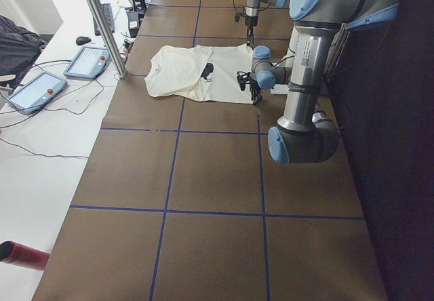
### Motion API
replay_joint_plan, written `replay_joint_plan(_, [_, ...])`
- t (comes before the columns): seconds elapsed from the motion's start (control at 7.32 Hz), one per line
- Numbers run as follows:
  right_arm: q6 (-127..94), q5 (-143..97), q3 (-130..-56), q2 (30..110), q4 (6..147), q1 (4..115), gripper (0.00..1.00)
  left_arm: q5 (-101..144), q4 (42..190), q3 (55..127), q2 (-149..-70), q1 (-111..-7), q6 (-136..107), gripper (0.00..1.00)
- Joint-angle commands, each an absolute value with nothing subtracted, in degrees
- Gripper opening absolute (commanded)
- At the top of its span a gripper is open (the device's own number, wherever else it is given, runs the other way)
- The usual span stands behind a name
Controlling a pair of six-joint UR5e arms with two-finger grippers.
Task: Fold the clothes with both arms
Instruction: 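Grasp both hem corners with the left and right grippers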
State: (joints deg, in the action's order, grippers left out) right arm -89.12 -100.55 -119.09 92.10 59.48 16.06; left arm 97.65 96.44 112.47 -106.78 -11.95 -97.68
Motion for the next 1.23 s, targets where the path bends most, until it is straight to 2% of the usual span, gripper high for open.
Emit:
replay_joint_plan(0.0, [-89.12, -100.55, -119.09, 92.11, 59.5, 16.17, 0.0, 97.65, 95.45, 112.94, -106.96, -11.87, -97.56, 0.05])
replay_joint_plan(0.14, [-89.12, -100.63, -119.09, 92.2, 59.41, 16.17, 0.0, 97.65, 95.45, 112.94, -106.96, -11.87, -97.56, 0.0])
replay_joint_plan(0.41, [-89.12, -100.72, -119.18, 92.29, 59.5, 16.17, 0.0, 97.65, 95.36, 113.46, -106.96, -11.87, -97.47, 0.0])
replay_joint_plan(0.82, [-89.12, -109.12, -121.45, 93.42, 59.33, 19.76, 0.0, 97.91, 87.92, 122.92, -106.79, -10.73, -97.12, 0.0])
replay_joint_plan(1.09, [-89.12, -115.62, -125.67, 99.89, 54.44, 19.86, 0.0, 97.74, 81.07, 131.8, -106.61, -5.39, -97.12, 0.0])
